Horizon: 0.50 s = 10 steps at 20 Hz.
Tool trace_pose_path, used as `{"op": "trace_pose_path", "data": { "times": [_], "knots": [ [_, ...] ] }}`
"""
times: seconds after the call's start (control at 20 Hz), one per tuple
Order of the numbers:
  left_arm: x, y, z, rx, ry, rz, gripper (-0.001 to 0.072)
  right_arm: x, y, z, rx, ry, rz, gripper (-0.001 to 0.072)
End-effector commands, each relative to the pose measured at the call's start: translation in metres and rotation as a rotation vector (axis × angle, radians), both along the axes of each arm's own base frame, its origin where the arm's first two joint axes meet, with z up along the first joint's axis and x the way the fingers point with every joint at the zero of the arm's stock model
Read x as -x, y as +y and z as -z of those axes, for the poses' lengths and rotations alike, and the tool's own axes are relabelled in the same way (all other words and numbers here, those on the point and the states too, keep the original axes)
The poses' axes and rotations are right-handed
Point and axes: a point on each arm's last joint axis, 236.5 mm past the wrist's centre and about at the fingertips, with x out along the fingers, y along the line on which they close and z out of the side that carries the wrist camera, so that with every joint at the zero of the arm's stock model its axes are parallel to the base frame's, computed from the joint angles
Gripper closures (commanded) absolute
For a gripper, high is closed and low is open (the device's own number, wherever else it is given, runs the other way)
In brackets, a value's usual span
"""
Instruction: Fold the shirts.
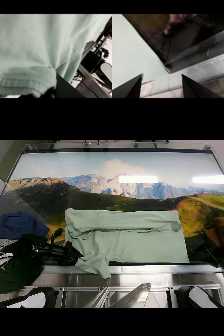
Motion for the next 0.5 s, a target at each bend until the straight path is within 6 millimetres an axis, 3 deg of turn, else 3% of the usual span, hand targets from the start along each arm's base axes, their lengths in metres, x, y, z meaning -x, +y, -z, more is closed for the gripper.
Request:
{"op": "trace_pose_path", "data": {
  "times": [0.0, 0.05, 0.15, 0.4, 0.45],
  "knots": [
    [0.000, -0.001, -0.001, 0.006, -0.002, 0.004, 0.0682, 0.005, 0.014, 0.026, -0.082, -0.005, -0.020, 0.0181],
    [0.000, -0.001, -0.001, 0.006, -0.002, 0.005, 0.0683, -0.004, 0.023, 0.027, -0.137, -0.043, -0.026, 0.0223],
    [0.001, 0.000, -0.001, 0.005, -0.001, 0.007, 0.0684, -0.014, 0.034, 0.030, -0.214, -0.073, -0.015, 0.0223],
    [0.001, 0.000, -0.001, 0.004, -0.002, 0.007, 0.0685, -0.005, 0.049, 0.041, -0.282, -0.036, -0.012, 0.0225],
    [0.001, 0.000, -0.001, 0.004, -0.002, 0.006, 0.0685, -0.010, 0.051, 0.039, -0.294, -0.058, -0.007, 0.0258]
  ]
}}
